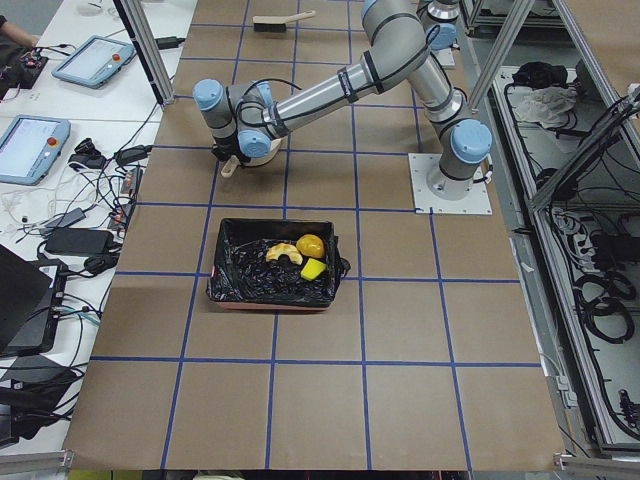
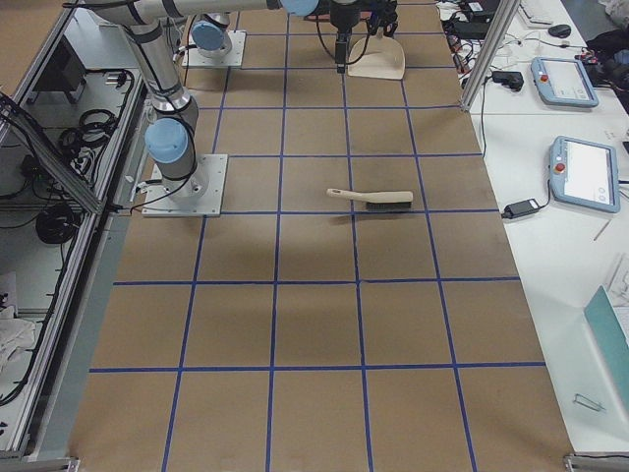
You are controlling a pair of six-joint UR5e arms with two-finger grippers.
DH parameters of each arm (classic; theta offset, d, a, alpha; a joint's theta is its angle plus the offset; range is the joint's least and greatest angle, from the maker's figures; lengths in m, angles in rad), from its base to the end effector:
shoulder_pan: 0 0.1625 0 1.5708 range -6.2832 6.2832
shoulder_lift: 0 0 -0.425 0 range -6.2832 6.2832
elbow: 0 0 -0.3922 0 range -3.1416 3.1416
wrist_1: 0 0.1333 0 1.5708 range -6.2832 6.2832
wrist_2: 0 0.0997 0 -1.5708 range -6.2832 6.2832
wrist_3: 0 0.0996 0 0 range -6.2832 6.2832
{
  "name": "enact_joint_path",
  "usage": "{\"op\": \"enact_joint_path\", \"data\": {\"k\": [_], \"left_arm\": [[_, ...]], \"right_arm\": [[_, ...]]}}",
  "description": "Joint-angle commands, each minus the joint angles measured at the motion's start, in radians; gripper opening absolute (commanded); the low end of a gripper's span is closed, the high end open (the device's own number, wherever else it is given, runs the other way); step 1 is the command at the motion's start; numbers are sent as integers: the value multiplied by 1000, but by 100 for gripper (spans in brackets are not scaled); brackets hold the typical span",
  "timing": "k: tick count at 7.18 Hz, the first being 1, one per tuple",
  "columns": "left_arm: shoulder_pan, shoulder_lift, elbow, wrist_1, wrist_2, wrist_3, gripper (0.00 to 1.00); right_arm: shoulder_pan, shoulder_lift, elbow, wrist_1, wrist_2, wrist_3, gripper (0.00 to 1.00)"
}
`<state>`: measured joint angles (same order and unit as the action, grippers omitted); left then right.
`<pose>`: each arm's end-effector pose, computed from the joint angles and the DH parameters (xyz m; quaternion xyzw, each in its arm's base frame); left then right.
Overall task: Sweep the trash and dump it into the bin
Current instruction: 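Carry the empty dustpan back and lower it onto the table with the left gripper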
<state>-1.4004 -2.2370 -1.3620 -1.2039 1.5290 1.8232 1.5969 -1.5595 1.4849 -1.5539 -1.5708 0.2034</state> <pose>-0.0160 -0.7179 0.2153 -0.7339 -0.6774 -0.0070 0.0493 0.1463 -0.4975 0.5230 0.0885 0.9957 -0.0287 0.0033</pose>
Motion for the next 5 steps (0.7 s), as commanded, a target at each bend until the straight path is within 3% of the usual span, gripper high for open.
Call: {"op": "enact_joint_path", "data": {"k": [1, 4, 5], "left_arm": [[0, 36, -2, 0, 14, -45, 100], [14, 162, -2, -67, 5, -82, 100], [12, 207, 0, -72, -13, -220, 100]], "right_arm": [[0, 1, 0, 0, 0, -1, 100], [0, 1, 0, 0, -1, -1, 100], [0, 1, 0, 0, 0, -1, 100]]}}
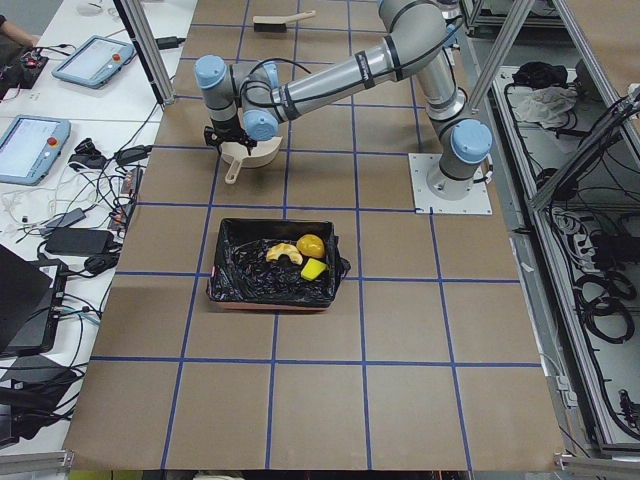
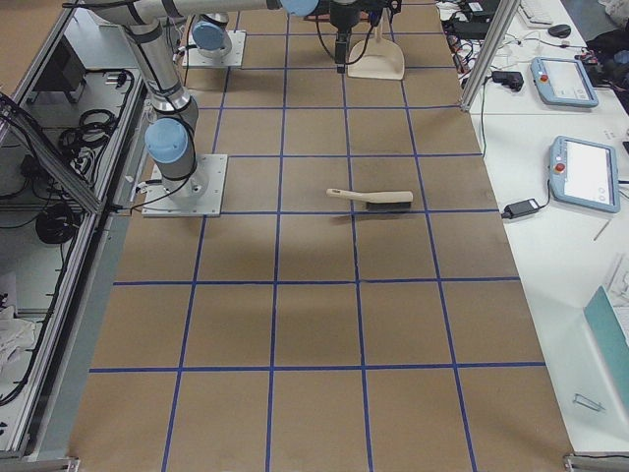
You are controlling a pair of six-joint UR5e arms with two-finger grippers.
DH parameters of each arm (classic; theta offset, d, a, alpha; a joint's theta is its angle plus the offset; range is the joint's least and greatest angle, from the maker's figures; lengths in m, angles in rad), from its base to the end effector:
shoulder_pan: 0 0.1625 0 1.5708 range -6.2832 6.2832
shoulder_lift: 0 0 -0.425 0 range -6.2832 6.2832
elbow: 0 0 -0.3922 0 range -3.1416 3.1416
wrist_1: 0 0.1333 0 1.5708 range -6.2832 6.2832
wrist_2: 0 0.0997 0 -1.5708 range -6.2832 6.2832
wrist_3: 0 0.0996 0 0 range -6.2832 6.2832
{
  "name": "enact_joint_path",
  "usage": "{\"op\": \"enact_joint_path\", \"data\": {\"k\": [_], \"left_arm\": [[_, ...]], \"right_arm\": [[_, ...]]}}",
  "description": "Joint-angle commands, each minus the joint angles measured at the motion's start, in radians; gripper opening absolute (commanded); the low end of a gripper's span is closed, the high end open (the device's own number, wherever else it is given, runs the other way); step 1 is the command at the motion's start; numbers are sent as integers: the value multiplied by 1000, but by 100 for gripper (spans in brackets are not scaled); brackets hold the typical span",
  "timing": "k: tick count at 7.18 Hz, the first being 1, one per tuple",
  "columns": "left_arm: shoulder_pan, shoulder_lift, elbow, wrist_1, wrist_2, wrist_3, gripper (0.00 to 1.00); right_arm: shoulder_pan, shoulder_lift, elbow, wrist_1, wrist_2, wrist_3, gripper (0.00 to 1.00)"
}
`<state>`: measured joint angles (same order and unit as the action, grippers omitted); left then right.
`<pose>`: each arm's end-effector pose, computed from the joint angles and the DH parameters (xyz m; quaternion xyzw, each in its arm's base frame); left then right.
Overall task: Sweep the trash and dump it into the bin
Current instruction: 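Carry the empty dustpan back and lower it onto the table with the left gripper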
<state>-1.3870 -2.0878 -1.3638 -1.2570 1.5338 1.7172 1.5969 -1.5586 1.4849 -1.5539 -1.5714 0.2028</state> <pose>-0.0097 -0.6972 0.3132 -0.6937 -0.7201 0.0161 0.0092 0.1463 -0.4979 0.5226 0.0882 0.9957 -0.0282 0.0029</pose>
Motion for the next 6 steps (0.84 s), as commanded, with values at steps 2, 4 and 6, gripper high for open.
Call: {"op": "enact_joint_path", "data": {"k": [2, 4, 6], "left_arm": [[-4, 139, 14, -103, -60, -299, 100], [-7, 205, 6, -178, -60, -561, 100], [-44, 236, 2, -194, -58, -913, 100]], "right_arm": [[0, 0, 0, 0, 1, 0, 100], [0, 0, 0, 0, 1, 1, 100], [0, 0, 0, 0, 1, 1, 100]]}}
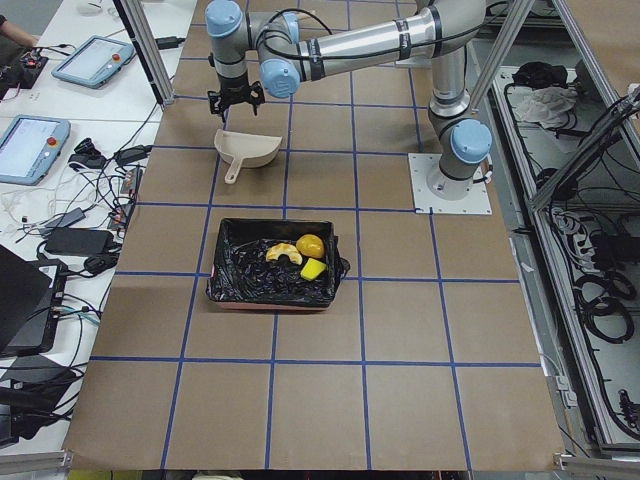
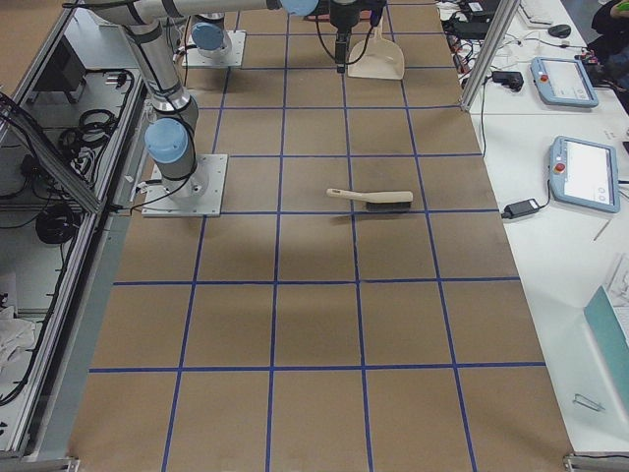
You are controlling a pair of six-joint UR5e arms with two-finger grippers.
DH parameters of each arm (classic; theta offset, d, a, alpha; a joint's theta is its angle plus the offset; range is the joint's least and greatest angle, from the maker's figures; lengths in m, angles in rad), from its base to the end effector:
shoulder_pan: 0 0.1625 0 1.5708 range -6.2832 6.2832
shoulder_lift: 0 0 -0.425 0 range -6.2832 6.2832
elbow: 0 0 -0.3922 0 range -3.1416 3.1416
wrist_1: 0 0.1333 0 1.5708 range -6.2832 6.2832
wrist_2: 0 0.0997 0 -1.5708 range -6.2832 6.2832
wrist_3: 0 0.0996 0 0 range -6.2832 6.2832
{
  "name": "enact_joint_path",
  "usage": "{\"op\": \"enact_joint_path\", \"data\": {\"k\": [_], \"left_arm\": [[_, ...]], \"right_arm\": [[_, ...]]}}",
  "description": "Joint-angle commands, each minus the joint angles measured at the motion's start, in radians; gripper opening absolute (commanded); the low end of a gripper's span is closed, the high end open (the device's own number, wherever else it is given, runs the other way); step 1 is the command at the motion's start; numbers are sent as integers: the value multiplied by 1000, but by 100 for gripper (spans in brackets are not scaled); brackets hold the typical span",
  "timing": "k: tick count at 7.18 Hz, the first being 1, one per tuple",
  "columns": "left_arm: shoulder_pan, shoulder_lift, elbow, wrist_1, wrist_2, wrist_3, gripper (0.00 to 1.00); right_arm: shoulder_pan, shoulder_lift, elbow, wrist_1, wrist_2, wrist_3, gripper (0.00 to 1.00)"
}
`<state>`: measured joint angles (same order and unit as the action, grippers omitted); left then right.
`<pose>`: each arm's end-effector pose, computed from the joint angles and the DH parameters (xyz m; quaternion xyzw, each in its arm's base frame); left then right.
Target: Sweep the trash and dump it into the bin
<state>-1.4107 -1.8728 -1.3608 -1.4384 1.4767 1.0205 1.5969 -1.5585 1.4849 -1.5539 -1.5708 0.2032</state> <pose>-0.0419 -0.6354 0.4372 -0.4174 -0.9073 0.0429 0.0278 0.1463 -0.4979 0.5225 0.0884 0.9957 -0.0282 0.0032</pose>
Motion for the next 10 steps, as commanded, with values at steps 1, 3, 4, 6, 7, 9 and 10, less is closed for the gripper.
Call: {"op": "enact_joint_path", "data": {"k": [1, 3, 4, 6, 7, 9, 10], "left_arm": [[-34, 24, -1, -11, -7, -373, 100], [-43, 40, -6, 18, 8, -479, 100], [-43, 55, -15, 7, 13, -494, 100], [-45, 92, -58, 7, 103, -545, 100], [-62, 106, -72, 4, 108, -551, 100], [-176, 124, -75, 9, 93, -650, 100], [-195, 107, -78, 13, 99, -655, 100]], "right_arm": [[0, -2, 0, 0, 0, 1, 100], [0, 0, 2, 2, -2, -1, 100], [0, -2, 2, 3, -2, -1, 100], [0, 0, 2, 3, 0, -1, 100], [0, 0, 2, 3, -2, 1, 100], [0, 0, 2, 3, -2, -1, 100], [-2, 0, 2, 3, -2, -1, 100]]}}
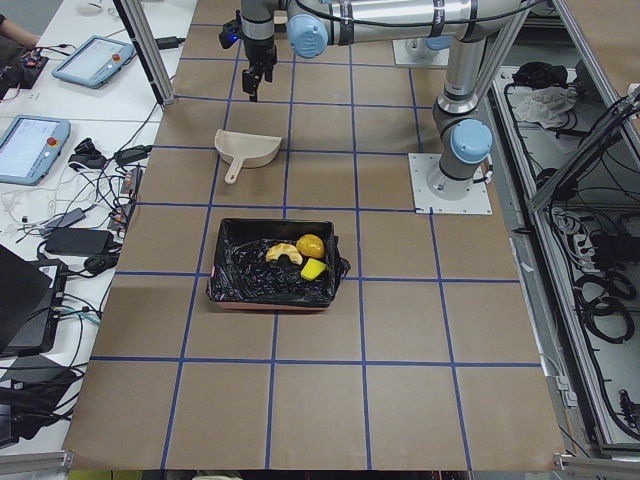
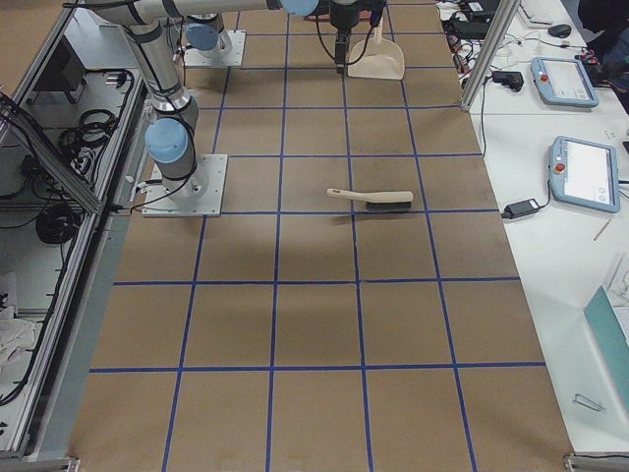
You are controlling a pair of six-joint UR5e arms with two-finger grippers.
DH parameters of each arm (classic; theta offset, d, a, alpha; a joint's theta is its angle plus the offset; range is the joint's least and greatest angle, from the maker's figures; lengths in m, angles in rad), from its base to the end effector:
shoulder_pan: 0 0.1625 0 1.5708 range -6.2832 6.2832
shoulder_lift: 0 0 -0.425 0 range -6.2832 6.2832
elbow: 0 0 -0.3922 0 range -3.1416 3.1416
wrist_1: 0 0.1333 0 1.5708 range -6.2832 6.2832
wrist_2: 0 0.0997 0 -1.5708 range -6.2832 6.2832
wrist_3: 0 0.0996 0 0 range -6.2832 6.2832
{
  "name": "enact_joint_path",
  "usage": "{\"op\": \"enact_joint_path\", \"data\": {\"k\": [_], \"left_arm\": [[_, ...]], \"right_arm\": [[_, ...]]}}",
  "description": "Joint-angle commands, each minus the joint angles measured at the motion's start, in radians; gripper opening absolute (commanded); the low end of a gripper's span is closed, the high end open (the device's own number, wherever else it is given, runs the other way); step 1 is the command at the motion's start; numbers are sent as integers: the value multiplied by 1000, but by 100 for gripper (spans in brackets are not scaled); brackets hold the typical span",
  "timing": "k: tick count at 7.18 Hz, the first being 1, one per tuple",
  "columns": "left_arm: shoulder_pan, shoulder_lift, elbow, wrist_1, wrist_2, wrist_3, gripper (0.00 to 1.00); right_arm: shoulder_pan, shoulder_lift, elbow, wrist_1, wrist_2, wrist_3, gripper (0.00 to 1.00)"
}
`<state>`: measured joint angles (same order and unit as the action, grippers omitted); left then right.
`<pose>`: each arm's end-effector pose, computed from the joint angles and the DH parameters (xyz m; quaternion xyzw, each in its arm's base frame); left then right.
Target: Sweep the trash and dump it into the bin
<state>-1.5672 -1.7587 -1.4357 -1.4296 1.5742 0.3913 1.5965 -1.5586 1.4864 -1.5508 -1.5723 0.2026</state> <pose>-0.1309 -0.5796 0.4689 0.1924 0.9803 -0.0430 0.0103 0.1460 -0.4975 0.5215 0.0883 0.9957 -0.0260 0.0022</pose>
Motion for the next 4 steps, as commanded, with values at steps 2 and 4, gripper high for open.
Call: {"op": "enact_joint_path", "data": {"k": [2, 4], "left_arm": [[-42, 43, -3, -12, -3, -28, 100], [-42, 60, -3, -64, 9, -28, 100]], "right_arm": [[-1, 0, 0, 0, 0, 0, 100], [-1, 0, 0, -2, 1, 0, 100]]}}
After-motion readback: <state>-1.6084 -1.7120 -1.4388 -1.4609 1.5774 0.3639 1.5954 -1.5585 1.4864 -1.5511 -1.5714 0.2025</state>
